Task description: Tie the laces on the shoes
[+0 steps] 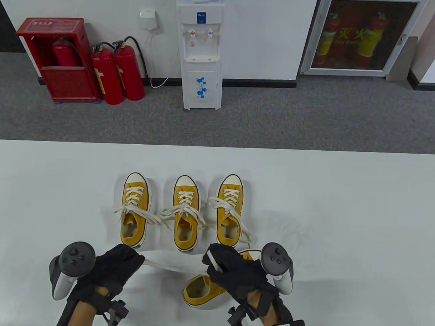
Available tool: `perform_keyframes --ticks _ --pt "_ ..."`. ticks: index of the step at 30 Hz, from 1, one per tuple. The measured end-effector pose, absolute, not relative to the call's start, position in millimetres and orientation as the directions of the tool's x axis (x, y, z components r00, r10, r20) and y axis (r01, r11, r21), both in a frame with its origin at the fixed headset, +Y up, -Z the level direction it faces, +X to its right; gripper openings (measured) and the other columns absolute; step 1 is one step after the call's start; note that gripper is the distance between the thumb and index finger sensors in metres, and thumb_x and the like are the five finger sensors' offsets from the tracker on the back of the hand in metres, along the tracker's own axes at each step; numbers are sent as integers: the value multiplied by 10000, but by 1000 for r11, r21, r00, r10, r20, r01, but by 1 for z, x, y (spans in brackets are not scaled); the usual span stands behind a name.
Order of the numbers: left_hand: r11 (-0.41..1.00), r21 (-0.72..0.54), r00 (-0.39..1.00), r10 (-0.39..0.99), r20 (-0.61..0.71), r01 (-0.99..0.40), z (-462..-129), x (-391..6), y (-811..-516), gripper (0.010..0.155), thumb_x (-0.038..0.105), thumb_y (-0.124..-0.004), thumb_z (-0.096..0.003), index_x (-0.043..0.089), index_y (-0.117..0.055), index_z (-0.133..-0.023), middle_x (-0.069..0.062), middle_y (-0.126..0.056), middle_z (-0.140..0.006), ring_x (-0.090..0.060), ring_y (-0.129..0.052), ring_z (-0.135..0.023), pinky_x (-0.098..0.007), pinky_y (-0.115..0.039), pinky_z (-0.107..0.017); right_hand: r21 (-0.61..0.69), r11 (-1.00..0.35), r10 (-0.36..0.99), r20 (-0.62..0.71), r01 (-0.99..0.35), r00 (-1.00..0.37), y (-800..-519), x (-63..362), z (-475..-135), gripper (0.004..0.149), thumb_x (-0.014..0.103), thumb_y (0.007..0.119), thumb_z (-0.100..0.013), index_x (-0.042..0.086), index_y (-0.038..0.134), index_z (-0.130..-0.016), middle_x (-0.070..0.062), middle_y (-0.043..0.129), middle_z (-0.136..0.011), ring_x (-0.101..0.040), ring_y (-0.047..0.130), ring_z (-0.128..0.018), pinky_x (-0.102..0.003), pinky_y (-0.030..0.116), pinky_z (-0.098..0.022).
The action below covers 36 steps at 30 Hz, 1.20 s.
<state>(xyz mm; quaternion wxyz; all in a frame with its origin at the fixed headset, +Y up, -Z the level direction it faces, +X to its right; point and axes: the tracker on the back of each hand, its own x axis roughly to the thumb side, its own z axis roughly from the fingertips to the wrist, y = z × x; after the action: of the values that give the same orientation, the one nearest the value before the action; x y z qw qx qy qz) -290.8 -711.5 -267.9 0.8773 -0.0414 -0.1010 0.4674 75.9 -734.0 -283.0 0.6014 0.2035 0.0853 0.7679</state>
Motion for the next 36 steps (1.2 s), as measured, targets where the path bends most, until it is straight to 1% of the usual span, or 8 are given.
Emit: perform_keyframes --ticks 6,8,13,17,25,29,33,36 --pt "443 -207 411 894 181 -872 -267 -268 -689 405 589 -811 -470 282 -870 -727 -40 -876 -818 -236 -986 -529 -596 -762 -586 276 -382 914 253 -882 -316 -732 72 -282 462 236 878 -420 146 842 -871 -84 629 -1033 -186 961 -548 -487 758 -504" --pt "430 -215 391 898 203 -877 -267 -260 -678 407 583 -822 -468 277 -868 -732 -45 -874 -822 -240 -984 -533 -600 -759 -586 245 -432 893 251 -868 -374 -731 70 -280 464 240 879 -418 166 841 -875 -76 627 -1035 -179 964 -540 -470 768 -493" --pt "310 -312 244 941 234 -898 -268 -239 -656 414 570 -844 -467 281 -856 -762 -44 -854 -857 -247 -976 -575 -606 -744 -609 249 -456 883 248 -854 -399 -733 66 -280 480 248 885 -415 193 835 -890 -87 606 -1037 -175 962 -521 -444 792 -442" --pt "297 -368 203 941 271 -881 -264 -218 -645 419 554 -855 -469 280 -845 -785 -45 -839 -878 -251 -966 -601 -610 -729 -626 254 -464 881 238 -849 -410 -734 66 -280 498 247 887 -417 194 818 -907 -90 579 -1047 -176 947 -531 -419 794 -401" --pt "395 -415 273 906 323 -820 -261 -177 -632 426 508 -891 -462 267 -863 -811 -53 -841 -906 -291 -943 -677 -685 -616 -697 236 -590 802 283 -773 -526 -726 59 -275 540 238 902 -403 190 794 -930 -89 555 -1057 -168 932 -533 -329 810 -265" --pt "375 -442 247 914 321 -815 -263 -162 -625 425 489 -892 -465 260 -862 -822 -58 -834 -916 -302 -931 -696 -705 -581 -710 225 -643 759 322 -733 -567 -723 53 -271 549 227 891 -404 202 783 -942 -87 544 -1060 -173 916 -540 -322 808 -260" --pt "398 -381 276 900 337 -834 -269 -155 -619 425 481 -886 -467 265 -853 -832 -53 -823 -929 -301 -920 -717 -707 -571 -718 235 -665 737 358 -709 -573 -724 51 -270 508 207 869 -410 226 821 -916 -81 533 -1064 -174 891 -557 -335 796 -295" --pt "454 -272 360 871 334 -848 -277 -155 -617 421 478 -885 -467 268 -850 -830 -48 -819 -930 -300 -915 -726 -705 -564 -724 245 -685 715 405 -686 -569 -724 51 -269 469 198 855 -415 246 863 -882 -72 544 -1067 -177 887 -565 -320 795 -277"
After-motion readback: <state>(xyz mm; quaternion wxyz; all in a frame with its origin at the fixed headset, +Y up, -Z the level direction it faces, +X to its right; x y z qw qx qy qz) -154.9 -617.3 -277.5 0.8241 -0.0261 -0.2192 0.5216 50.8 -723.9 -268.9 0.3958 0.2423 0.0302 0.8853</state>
